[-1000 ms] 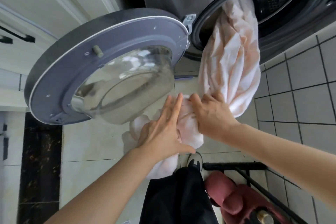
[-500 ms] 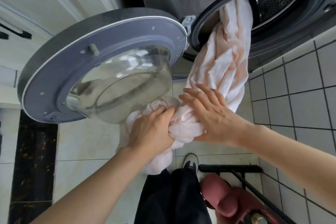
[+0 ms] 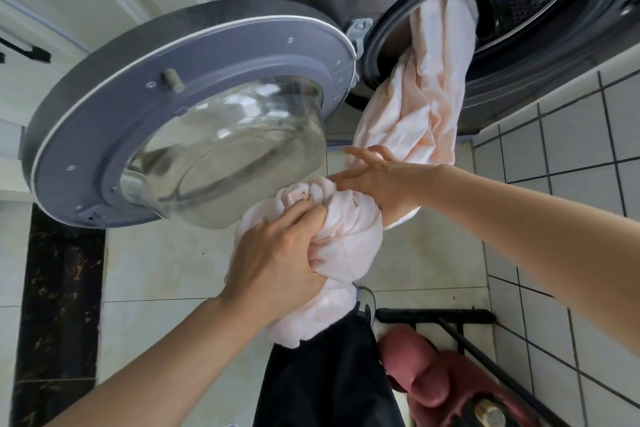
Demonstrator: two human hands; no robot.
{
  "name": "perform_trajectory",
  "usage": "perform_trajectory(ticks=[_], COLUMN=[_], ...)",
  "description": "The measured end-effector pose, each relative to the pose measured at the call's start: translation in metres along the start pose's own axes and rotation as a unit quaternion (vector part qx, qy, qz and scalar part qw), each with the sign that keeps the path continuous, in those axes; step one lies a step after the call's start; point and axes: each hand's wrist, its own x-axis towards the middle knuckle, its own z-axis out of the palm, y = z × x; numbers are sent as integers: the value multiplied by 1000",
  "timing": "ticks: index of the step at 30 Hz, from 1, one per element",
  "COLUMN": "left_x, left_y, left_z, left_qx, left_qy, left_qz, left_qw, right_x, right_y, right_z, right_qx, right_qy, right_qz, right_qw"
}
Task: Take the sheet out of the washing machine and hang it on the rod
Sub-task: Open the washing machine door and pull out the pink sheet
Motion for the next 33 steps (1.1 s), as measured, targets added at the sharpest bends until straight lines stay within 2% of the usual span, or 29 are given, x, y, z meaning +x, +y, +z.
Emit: perform_trajectory(ticks=[4, 8, 10, 14, 18, 27, 29, 31, 33], left_x=[-12, -16, -20, -30, -36, 1, 13, 23, 29], left_y=[-14, -26, -33, -40, -41, -9, -4, -1, 0], left_z=[3, 5, 5, 4, 9, 29, 32, 33, 34], left_qx=[-3, 13, 32, 37, 25, 3, -19, -35, -11], left_qy=[-46, -168, -224, -236, -232, -201, -194, -196, -202], left_qz=[-60, -149, -164, -177, -188, -166, -153, -156, -153], left_qw=[997, 974, 960, 955, 954, 966, 969, 967, 967], right_x=[-5, -23, -28, -35, -36, -30, -26, -23, -25], right_y=[-3, 3, 13, 31, 20, -40, -53, -61, -63], right_z=[2, -1, 1, 13, 25, 18, 20, 24, 23], right_qx=[59, 86, 49, -74, -103, 21, 33, 10, 15], right_qy=[5, 52, 90, 100, 92, 168, 224, 311, 365], right_qz=[22, 102, 158, 232, 223, 153, 131, 98, 75], right_qw=[998, 990, 982, 965, 965, 974, 965, 945, 928])
